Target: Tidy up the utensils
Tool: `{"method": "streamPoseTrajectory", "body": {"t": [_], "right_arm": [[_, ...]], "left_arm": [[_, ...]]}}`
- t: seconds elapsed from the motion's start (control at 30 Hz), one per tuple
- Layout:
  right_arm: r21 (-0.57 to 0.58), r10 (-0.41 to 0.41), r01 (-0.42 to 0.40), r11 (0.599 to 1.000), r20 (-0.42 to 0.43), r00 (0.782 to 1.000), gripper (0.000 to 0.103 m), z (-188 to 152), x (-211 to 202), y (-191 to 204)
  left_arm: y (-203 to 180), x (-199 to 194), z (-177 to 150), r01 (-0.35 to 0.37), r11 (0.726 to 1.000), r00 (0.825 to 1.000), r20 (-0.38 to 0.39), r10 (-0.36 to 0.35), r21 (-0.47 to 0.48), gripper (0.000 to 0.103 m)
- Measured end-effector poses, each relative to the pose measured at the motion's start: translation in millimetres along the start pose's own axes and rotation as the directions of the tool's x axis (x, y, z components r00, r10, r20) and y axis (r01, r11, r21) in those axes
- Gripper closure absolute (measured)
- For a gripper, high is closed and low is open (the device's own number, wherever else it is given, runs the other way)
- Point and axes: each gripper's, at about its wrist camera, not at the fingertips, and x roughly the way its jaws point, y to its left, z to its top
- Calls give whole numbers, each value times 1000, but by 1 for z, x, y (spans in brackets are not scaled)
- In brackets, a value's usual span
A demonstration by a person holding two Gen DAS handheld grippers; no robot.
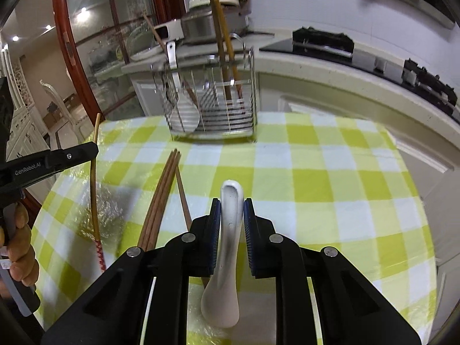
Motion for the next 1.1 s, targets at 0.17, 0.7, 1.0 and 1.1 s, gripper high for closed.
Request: {"method": "streamPoseTrajectory", "body": {"t": [0.17,0.7,1.0,1.1], "right_arm": [[1,2,-2,1000,45,999,86,7,-20,-5],[3,1,-2,1000,108,994,87,19,-48,-15],[10,7,-8,1000,121,993,98,35,-57,-26],[-1,-4,4,1000,129,992,98,41,-59,-29]], "left_arm": [[-12,-14,4,-10,1000,1000,30,9,28,97],[-37,-47,16,-22,997,993,114,14,71,97],[-48,-54,29,-22,995,990,142,8,94,97],[-50,-54,32,-21,995,989,146,7,97,97]]}}
